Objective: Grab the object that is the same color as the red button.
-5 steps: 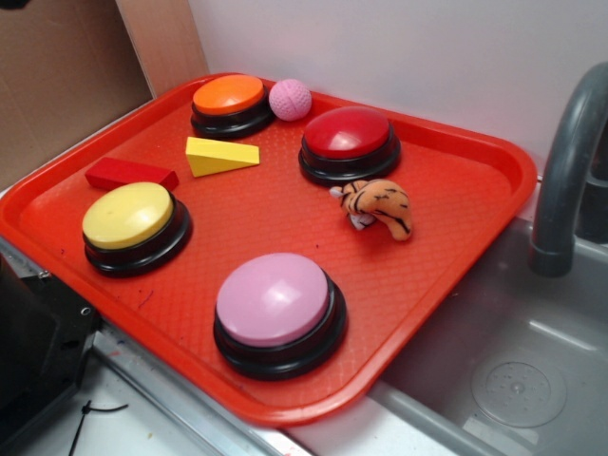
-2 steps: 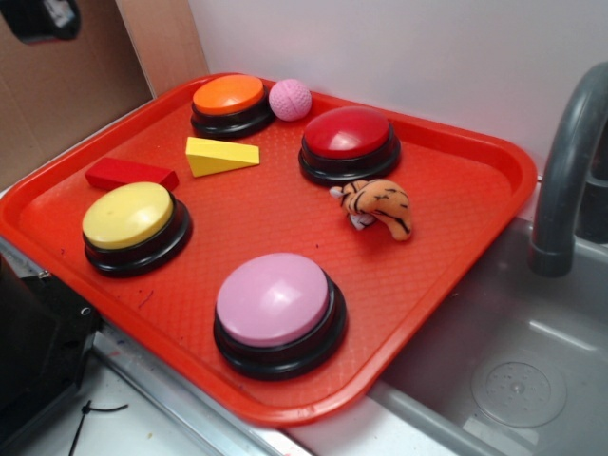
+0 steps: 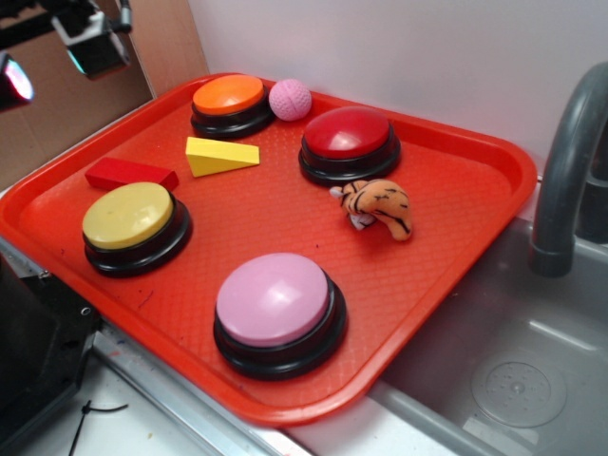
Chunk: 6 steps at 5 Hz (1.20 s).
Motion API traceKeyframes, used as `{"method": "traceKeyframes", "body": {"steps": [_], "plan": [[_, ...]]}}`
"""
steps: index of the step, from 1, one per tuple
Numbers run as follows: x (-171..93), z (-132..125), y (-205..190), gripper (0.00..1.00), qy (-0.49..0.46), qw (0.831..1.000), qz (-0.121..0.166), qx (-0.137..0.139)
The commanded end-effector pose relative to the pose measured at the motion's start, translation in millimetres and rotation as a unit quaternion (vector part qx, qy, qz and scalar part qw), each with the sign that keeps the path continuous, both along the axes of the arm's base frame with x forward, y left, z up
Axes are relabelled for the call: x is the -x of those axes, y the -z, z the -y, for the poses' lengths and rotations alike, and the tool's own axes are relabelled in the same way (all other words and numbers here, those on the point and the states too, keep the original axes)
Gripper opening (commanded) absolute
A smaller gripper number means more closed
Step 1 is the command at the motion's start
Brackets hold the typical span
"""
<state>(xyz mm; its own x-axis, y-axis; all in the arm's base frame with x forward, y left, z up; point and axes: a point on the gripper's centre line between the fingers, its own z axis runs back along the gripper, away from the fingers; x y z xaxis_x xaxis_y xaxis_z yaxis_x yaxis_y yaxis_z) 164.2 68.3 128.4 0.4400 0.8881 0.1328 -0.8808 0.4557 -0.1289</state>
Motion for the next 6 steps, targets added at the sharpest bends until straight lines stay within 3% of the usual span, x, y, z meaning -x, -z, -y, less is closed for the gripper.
{"method": "traceKeyframes", "body": {"steps": [1, 3, 5, 6], "plan": [[-15, -33, 39, 1.0, -0.176, 0.984, 0.003, -0.018], [-16, -45, 78, 1.0, -0.26, 0.965, -0.009, -0.021], [-25, -47, 108, 1.0, -0.267, 0.963, -0.02, -0.021], [-25, -46, 113, 0.55, -0.267, 0.963, -0.019, -0.016]]}}
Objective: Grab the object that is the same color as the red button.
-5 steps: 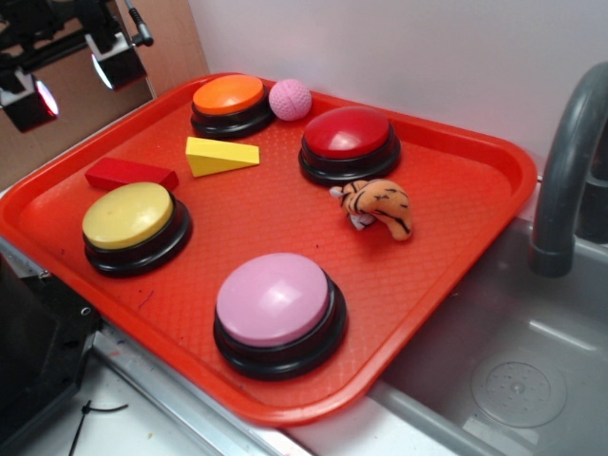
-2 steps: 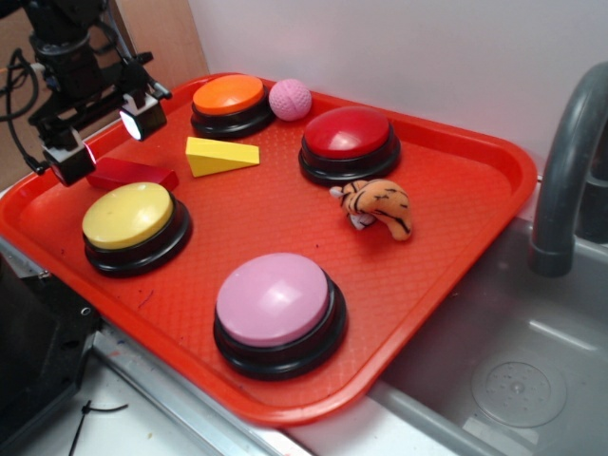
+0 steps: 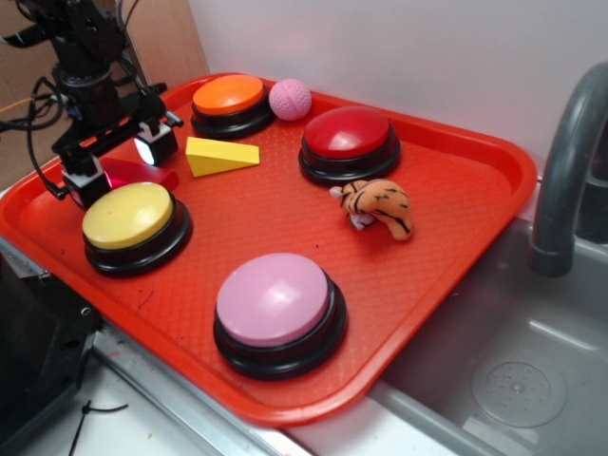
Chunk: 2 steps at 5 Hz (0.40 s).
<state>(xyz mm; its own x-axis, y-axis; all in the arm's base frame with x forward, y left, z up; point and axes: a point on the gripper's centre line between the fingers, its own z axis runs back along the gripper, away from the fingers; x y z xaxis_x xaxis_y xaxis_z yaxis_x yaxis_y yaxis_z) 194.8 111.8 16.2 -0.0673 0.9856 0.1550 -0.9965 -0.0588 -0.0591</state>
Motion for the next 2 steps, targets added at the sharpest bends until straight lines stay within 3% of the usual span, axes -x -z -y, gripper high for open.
{"method": "traceKeyframes", "body": {"steps": [1, 2], "plan": [[7.4, -2.8, -0.3, 0.0, -0.007, 1.0, 0.022, -0.003], [6.2, -3.5, -0.5, 0.0, 0.01, 1.0, 0.024, 0.005]]}}
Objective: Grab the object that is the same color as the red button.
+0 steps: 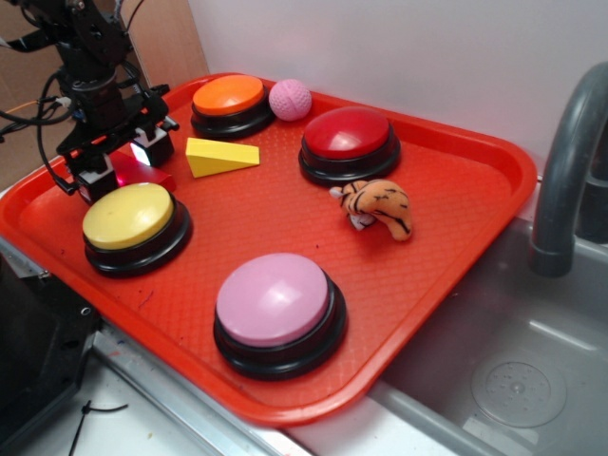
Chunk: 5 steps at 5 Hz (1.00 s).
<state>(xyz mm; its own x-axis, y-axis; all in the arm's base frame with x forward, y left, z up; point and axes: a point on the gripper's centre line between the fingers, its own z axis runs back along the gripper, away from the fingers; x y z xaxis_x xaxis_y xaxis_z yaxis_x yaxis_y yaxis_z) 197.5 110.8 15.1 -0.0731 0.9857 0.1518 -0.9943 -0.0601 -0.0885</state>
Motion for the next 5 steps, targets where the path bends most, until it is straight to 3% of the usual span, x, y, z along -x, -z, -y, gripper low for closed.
{"method": "traceKeyframes", "body": {"steps": [1, 2, 3, 4, 5], "plan": [[6, -7, -18, 0.0, 0.114, 0.993, -0.005, 0.018], [2, -6, -42, 0.0, 0.211, 0.977, -0.018, 0.018], [-12, 22, -72, 0.0, 0.331, 0.943, -0.027, -0.013], [-14, 44, -95, 0.0, 0.422, 0.906, -0.021, -0.01], [-13, 74, -127, 0.0, 0.518, 0.855, -0.006, -0.02]]}}
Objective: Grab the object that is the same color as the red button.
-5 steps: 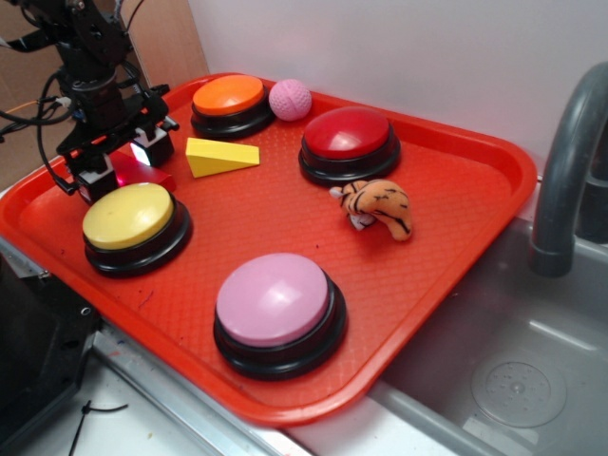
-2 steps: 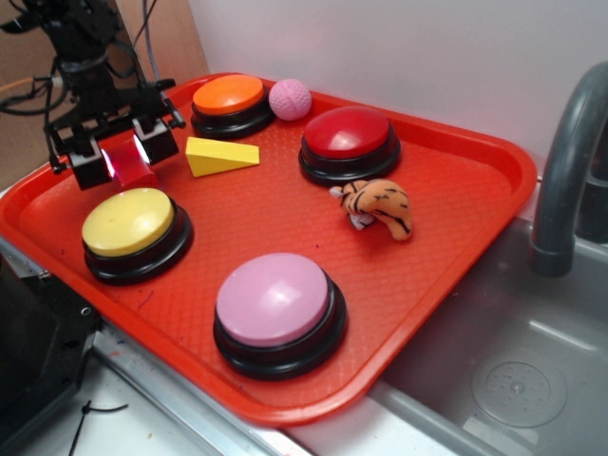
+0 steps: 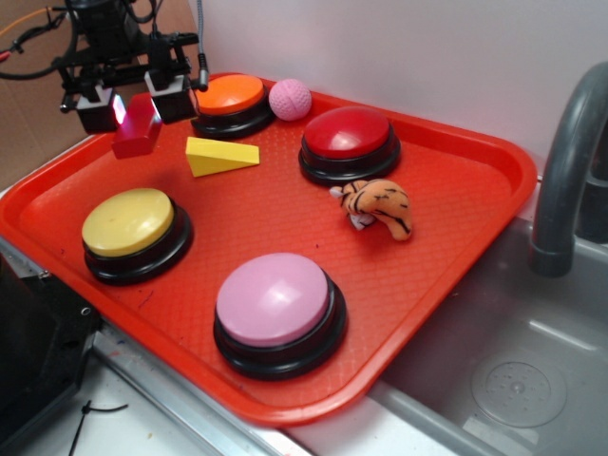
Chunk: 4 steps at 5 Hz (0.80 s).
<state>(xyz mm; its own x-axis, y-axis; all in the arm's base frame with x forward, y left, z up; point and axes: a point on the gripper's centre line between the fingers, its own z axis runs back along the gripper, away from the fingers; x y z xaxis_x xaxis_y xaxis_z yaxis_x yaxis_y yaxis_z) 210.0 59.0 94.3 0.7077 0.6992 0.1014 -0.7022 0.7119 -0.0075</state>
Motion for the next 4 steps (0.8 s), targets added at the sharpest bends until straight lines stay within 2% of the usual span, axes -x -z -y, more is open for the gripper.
{"method": "traceKeyframes", "body": {"steps": [1, 2, 3, 4], "plan": [[4, 38, -71, 0.0, 0.164, 0.984, 0.075, 0.0], [2, 46, -80, 0.0, 0.196, 0.977, 0.078, 0.009], [-2, 61, -72, 0.0, 0.239, 0.968, 0.073, -0.007], [-6, 64, -69, 0.0, 0.263, 0.962, 0.063, -0.023]]}}
